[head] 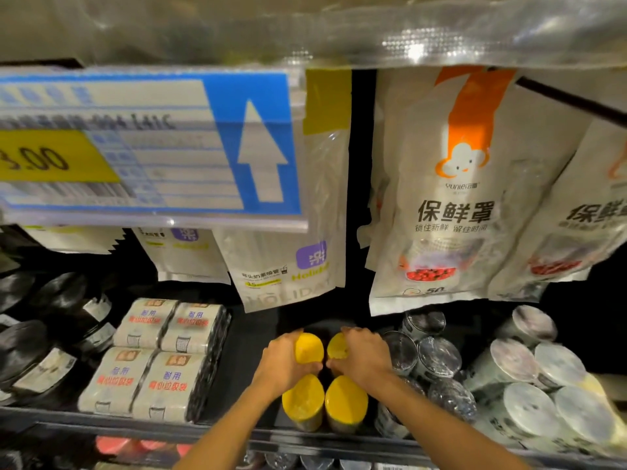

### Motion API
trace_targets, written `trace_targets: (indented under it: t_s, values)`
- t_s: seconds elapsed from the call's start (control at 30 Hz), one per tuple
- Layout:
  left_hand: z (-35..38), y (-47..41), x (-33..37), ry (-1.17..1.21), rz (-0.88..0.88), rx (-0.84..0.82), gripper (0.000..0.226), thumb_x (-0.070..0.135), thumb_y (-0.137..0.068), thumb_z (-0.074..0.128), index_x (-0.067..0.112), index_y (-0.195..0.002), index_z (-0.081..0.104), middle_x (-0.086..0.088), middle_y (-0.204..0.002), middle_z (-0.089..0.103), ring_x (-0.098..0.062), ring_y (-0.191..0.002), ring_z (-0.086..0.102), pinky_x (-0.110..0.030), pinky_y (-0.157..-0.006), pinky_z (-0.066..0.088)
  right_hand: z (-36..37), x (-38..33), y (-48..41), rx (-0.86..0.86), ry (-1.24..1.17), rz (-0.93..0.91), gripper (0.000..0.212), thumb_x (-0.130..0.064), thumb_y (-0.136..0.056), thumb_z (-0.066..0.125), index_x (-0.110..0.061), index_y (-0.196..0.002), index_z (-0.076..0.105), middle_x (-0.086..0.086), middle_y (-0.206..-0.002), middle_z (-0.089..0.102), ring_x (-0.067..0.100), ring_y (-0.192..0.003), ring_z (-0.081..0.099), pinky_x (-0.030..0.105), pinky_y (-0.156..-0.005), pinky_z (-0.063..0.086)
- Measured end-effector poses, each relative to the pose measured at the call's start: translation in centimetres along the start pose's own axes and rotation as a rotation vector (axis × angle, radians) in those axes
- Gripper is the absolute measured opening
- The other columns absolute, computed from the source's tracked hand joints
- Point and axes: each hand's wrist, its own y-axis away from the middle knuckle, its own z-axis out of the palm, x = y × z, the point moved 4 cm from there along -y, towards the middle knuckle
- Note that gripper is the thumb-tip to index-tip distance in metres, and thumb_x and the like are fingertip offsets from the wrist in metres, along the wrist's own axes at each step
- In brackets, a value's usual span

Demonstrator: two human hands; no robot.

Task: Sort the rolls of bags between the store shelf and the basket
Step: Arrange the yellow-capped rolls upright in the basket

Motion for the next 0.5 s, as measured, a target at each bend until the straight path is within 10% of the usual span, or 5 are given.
trace_targets:
  t_s: [0.5]
  values:
    - [-0.9,1.5,1.8,-0.216,0.211,-0.102,0.076,0.042,-0.086,0.063,0.020,-0.149,0.026,-0.002,-0.155,0.024,-0.018,-0.142,0.025,-0.029,-0.112,0.024,0.3,-0.8,2.8,0.018,-0.170,-0.111,0.067,-0.036,-0.094,0.050,-0.011,-0.149,0.021,0.007,-0.154,0.025,0.018,-0.143,0.022,0.024,-0.114,0.014]
